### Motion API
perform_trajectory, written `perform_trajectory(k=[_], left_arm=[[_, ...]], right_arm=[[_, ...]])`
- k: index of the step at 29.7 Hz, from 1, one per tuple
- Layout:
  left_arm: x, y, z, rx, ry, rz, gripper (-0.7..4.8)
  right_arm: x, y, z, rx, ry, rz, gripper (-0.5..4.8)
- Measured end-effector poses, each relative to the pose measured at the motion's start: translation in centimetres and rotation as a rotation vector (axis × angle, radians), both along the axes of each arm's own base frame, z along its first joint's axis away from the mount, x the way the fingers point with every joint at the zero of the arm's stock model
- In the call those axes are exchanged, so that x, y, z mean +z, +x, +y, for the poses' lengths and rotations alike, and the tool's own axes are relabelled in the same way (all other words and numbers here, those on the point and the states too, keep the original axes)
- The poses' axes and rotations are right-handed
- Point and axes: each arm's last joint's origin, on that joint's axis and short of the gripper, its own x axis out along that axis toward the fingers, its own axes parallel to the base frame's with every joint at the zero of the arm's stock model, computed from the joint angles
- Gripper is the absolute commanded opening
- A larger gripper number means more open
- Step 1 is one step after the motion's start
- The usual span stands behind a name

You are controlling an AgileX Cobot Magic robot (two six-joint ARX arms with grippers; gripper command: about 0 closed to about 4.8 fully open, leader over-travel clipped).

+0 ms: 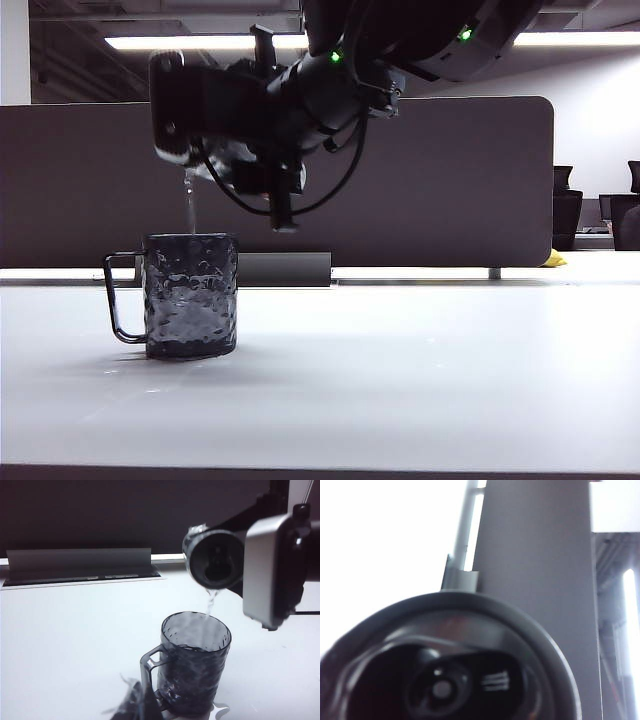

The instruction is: Pick up the metal can, pour some water into the cup, then place the can back on the table.

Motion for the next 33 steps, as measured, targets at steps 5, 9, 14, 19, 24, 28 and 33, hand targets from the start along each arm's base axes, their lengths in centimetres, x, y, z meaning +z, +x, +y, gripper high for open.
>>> perform_trajectory(k=[5, 9, 14, 19, 24, 28, 33], left_arm=[[0.0, 0.0, 0.0, 0.0, 0.0, 0.0, -0.05], [0.0, 0.0, 0.0, 0.0, 0.0, 0.0, -0.05], [0.0, 0.0, 0.0, 0.0, 0.0, 0.001, -0.05], [0.0, 0.0, 0.0, 0.0, 0.0, 0.0, -0.05], [0.0, 0.0, 0.0, 0.0, 0.0, 0.001, -0.05], [0.0, 0.0, 0.0, 0.0, 0.0, 0.0, -0.05], [0.0, 0.0, 0.0, 0.0, 0.0, 0.001, -0.05]], right_arm=[[0.3, 0.1, 0.0, -0.04, 0.083, 0.033, 1.98], [0.3, 0.0, 0.0, -0.091, 0.131, 0.07, 1.98], [0.7, -0.1, -0.1, -0.139, 0.221, 0.132, 1.98], [1.9, -0.3, -0.8, -0.195, 0.328, 0.204, 1.98], [3.3, -0.3, -2.2, -0.248, 0.436, 0.342, 1.98], [4.0, 0.2, -3.9, -0.271, 0.516, 0.462, 1.98], [4.4, 1.1, -5.9, -0.312, 0.581, 0.564, 1.98]])
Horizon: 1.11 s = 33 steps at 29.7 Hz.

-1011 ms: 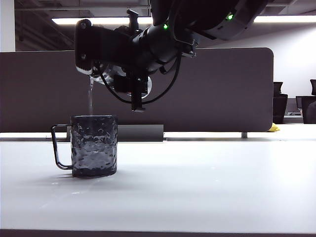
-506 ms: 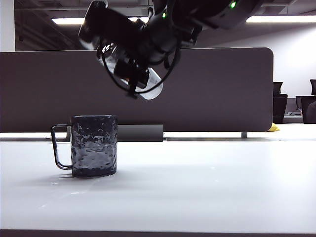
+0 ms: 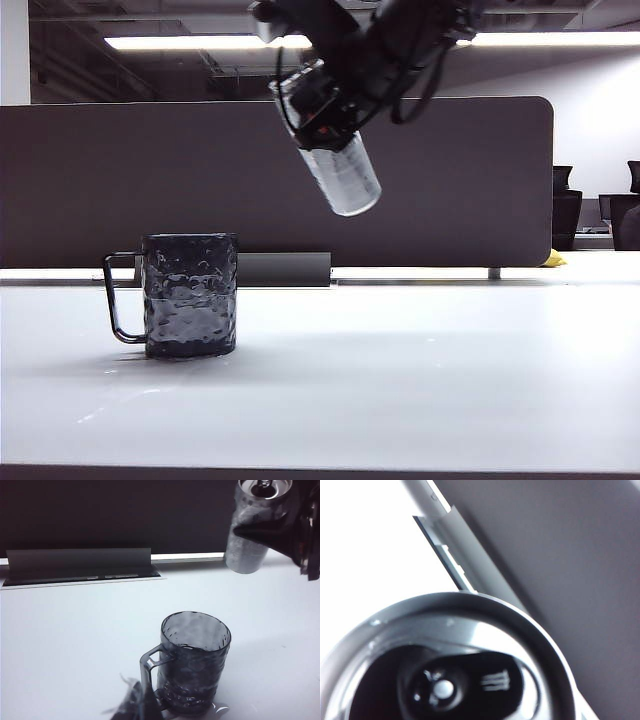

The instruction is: Pick up the metal can, pour some water into the cup, then place the can back on the table.

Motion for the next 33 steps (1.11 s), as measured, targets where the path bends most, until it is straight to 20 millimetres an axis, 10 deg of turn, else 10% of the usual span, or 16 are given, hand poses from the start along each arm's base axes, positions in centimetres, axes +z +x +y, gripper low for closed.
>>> perform_trajectory(k=[33], left_arm=[[0.0, 0.0, 0.0, 0.0, 0.0, -0.001, -0.05]], right_arm=[[-7.7, 0.7, -10.0, -0.138, 0.549, 0.454, 1.98]])
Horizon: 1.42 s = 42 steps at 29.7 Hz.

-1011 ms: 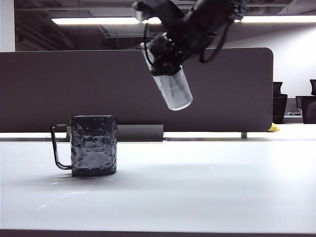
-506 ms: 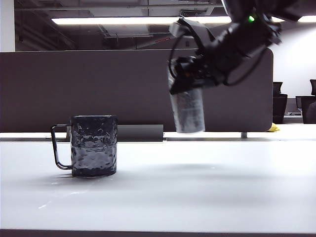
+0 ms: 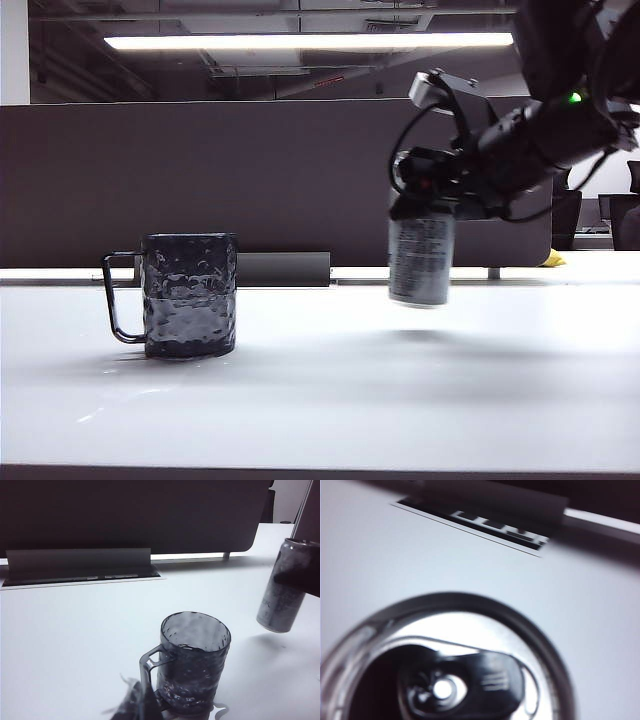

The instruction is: Pick up the metal can, pour some water into the cup, then place the can back on the table.

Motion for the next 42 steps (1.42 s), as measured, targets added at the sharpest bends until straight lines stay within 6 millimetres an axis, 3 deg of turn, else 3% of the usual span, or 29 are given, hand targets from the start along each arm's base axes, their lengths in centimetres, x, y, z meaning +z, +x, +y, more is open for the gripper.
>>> perform_trajectory(k=[9, 21, 26, 28, 32, 34, 37, 42], left_arm=[[0.0, 0.0, 0.0, 0.0, 0.0, 0.0, -0.05], [0.0, 0.0, 0.0, 0.0, 0.0, 0.0, -0.05], [0.0, 0.0, 0.0, 0.001, 0.0, 0.0, -0.05], [0.0, 0.0, 0.0, 0.0, 0.0, 0.0, -0.05], [0.0, 0.0, 0.0, 0.0, 0.0, 0.0, -0.05], [0.0, 0.0, 0.0, 0.0, 0.0, 0.0, -0.05], [0.0, 0.0, 0.0, 0.0, 0.0, 0.0, -0.05], [0.0, 0.1, 0.2, 0.02, 0.0, 0.0, -0.05]], right_arm=[[-1.6, -1.1, -0.5, -0.033, -0.012, 0.015, 1.98], [-2.2, -1.2, -0.7, -0.06, -0.081, -0.019, 2.03], [-2.7, -0.8, -0.6, -0.059, -0.077, -0.028, 2.75], [-2.8, -0.8, -0.6, -0.06, -0.078, -0.017, 2.8], [-2.8, -0.8, -0.6, -0.06, -0.069, -0.022, 3.75], [-2.5, -0.7, -0.5, -0.063, -0.05, -0.043, 3.93], [-1.6, -0.8, -0.6, -0.067, -0.019, -0.096, 4.79], [2.2, -1.6, -0.9, -0.086, 0.08, -0.228, 4.79]])
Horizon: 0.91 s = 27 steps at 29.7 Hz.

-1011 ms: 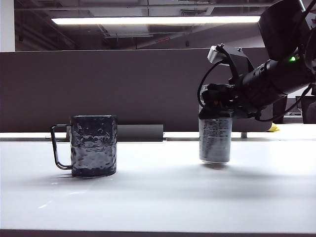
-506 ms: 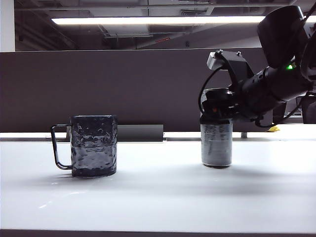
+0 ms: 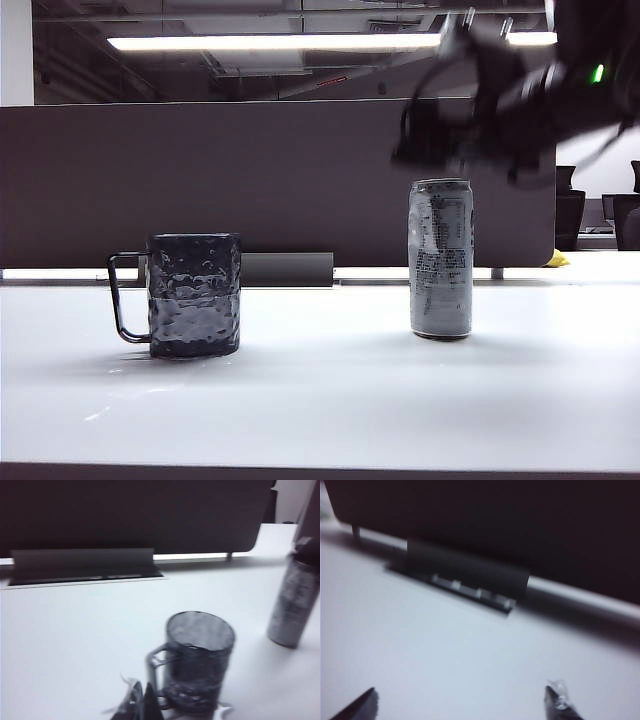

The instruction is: Pick up the metal can, pour some water into the cup, then place the can back on the table.

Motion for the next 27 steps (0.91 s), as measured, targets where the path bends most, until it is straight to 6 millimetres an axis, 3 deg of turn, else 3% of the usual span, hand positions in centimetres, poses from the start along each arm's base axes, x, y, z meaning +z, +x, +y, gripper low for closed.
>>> perform_trajectory(k=[4, 5, 7, 9, 13, 16, 21, 27], left_arm=[[0.0, 0.3, 1.1, 0.101, 0.0, 0.0, -0.05], [0.0, 0.4, 1.4, 0.138, 0.0, 0.0, -0.05], [0.0, 0.5, 2.1, 0.201, 0.0, 0.0, -0.05], [0.0, 0.5, 2.6, 0.257, 0.0, 0.0, -0.05], [0.0, 0.5, 3.0, 0.305, 0.0, 0.001, -0.05], [0.0, 0.5, 3.1, 0.307, 0.0, 0.0, -0.05], [0.0, 0.5, 3.1, 0.307, 0.0, 0.0, -0.05], [0.0, 0.5, 3.1, 0.307, 0.0, 0.0, -0.05]], right_arm=[[4.8, -2.0, -0.9, -0.017, 0.079, -0.169, 4.79], [5.9, -2.6, -1.2, -0.018, 0.095, -0.205, 4.46], [8.2, -4.0, -1.8, -0.017, 0.129, -0.28, 2.49], [10.2, -5.9, -2.6, -0.016, 0.153, -0.327, 0.02], [13.8, -10.9, -4.7, -0.015, 0.183, -0.396, -0.06], [15.2, -14.5, -6.3, -0.028, 0.198, -0.416, -0.04], [15.8, -19.0, -8.4, -0.085, 0.218, -0.429, 0.27], [15.4, -21.8, -9.6, -0.093, 0.216, -0.421, 0.27]])
